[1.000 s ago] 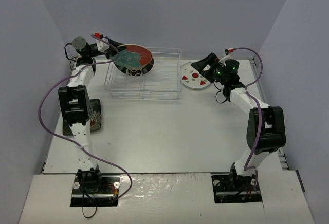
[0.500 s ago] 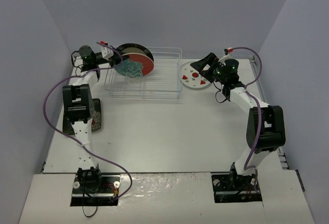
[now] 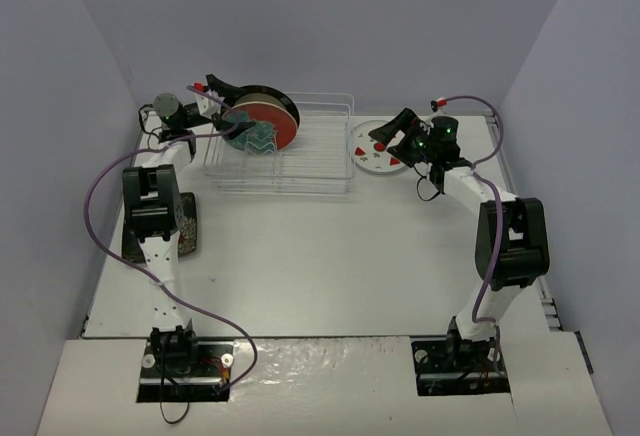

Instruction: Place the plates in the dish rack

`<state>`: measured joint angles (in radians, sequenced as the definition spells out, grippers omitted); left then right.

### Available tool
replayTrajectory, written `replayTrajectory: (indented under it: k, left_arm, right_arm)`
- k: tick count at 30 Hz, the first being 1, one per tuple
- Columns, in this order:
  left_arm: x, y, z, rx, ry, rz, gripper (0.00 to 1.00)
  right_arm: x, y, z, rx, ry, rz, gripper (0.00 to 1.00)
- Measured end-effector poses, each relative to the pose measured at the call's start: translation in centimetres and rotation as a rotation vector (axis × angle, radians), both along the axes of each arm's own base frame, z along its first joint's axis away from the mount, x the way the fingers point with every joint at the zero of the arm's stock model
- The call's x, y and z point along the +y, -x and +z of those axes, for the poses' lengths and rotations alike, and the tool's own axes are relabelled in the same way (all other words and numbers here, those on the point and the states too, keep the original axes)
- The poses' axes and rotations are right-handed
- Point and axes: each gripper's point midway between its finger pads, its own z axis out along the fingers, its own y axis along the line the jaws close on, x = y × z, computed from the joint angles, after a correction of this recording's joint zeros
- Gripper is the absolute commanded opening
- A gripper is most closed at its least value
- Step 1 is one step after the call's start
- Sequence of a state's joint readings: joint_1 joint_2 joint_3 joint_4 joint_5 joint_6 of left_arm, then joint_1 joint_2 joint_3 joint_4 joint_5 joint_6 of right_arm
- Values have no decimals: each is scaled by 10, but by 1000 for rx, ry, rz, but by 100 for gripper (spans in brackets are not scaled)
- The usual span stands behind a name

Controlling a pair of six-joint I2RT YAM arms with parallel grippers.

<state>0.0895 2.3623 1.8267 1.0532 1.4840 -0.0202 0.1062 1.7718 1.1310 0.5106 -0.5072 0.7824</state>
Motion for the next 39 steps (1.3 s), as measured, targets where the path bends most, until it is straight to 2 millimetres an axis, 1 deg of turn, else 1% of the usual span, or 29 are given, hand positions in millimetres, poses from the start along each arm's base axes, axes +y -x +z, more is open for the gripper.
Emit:
replayTrajectory:
  k: [2, 5, 8, 11, 15, 17, 19, 22, 24, 27, 28, 29, 30, 32, 34, 36, 39]
  left_arm:
    - [-1, 1, 2, 5, 4, -3, 97]
    - [-2, 4, 6, 19, 11, -7, 97]
    - [-3, 7, 19, 38, 25, -14, 97]
    - [-1, 11, 39, 42, 36, -16, 97]
    - [7, 23, 74, 49, 52, -14, 97]
    - [12, 32, 92, 58, 61, -10, 97]
    - [18, 40, 111, 74, 77, 1, 97]
    - [23, 50, 134, 79, 102, 16, 97]
    - [32, 43, 157, 170, 218, 95, 97]
    - [54, 11, 189, 404, 454, 313, 97]
    - [63, 2, 197, 466, 516, 396, 97]
    - [72, -4, 200, 520, 562, 471, 97]
    - [80, -8, 200, 570, 599, 546, 97]
    - [96, -10, 194, 648, 655, 710, 97]
    - [112, -5, 175, 722, 688, 907, 97]
    - [122, 9, 153, 772, 686, 1087, 97]
    - [120, 37, 112, 845, 628, 1263, 97]
  right_arm:
    - [-1, 0, 0, -2, 6, -1, 86]
    - [-1, 0, -1, -2, 15, 3, 87]
    - [-1, 1, -3, 3, 29, 7, 87]
    - [-4, 0, -4, 7, 48, 8, 88]
    - [-12, -6, -1, 8, 85, -17, 88]
    - [-21, -14, 2, 12, 118, -54, 88]
    - [-35, -26, 1, 28, 170, -112, 88]
    - [-48, -38, -6, 40, 222, -168, 88]
    - [-62, -43, -19, 83, 258, -217, 88]
    - [-82, -52, -50, 156, 308, -279, 89]
    - [-89, -51, -62, 187, 324, -294, 88]
    - [-95, -49, -73, 216, 335, -305, 88]
    - [-100, -47, -83, 244, 345, -315, 88]
    - [-109, -44, -98, 284, 356, -324, 87]
    - [-114, -42, -108, 307, 356, -325, 86]
    - [-117, -42, -115, 319, 354, -325, 84]
    - [-120, -43, -125, 330, 339, -316, 82]
